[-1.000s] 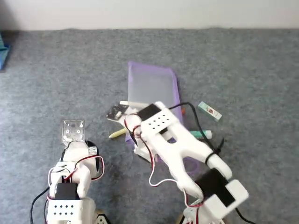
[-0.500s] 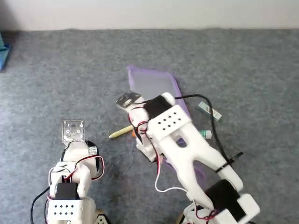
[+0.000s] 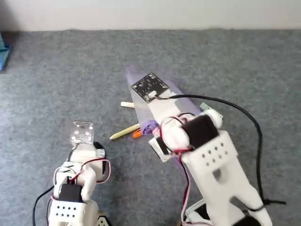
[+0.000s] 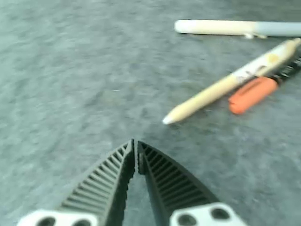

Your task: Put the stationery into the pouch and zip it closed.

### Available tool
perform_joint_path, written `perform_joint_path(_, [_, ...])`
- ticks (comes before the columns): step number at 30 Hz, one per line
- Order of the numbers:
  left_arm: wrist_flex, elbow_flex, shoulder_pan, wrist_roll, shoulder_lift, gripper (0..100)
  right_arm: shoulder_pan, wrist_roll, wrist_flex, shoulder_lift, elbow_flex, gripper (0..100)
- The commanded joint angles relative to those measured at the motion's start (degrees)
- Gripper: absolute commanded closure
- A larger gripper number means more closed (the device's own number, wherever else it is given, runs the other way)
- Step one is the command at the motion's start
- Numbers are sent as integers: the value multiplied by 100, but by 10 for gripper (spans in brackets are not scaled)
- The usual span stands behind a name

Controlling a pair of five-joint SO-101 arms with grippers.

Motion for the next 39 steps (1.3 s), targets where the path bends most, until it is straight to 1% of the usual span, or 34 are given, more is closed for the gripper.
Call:
perform_joint_path(1, [-97,-57,360,-70,-70,985,75,-44,171,-435,-237,991])
perform_joint_path(4, [-79,-251,466,-44,-70,984,75,-44,171,-655,-237,991])
perform_joint_path(6, [149,-549,422,-18,-70,961,75,-35,171,-822,-237,991])
perform_joint_path(8, [422,-945,404,149,-70,888,75,-35,171,-963,-237,991])
perform_joint_path(11, [862,-1640,299,721,-70,748,75,-35,171,-1042,-237,991])
perform_joint_path(13, [1099,-2009,334,879,-70,665,75,-35,171,-1042,-237,991])
perform_joint_path(15, [1292,-2281,343,958,-62,612,75,-35,171,-1042,-237,991])
perform_joint_path(20, [1547,-2818,343,958,-62,603,84,-35,136,-1033,-211,991])
perform_joint_path(25, [1582,-3723,413,958,-62,603,84,-35,-198,-1086,352,991])
perform_joint_path(27, [1758,-4004,607,958,-62,603,84,-35,-418,-1086,484,991])
perform_joint_path(30, [2233,-4295,1187,1152,-62,603,57,-35,-655,-1077,492,991])
perform_joint_path(32, [2444,-4365,1547,1371,-62,603,48,-35,-664,-1059,492,991])
perform_joint_path(34, [2514,-4321,1749,1495,-35,603,66,-35,-629,-1095,492,991])
perform_joint_path(39, [2119,-3846,1697,1556,-35,603,31,-35,-497,-1235,484,991])
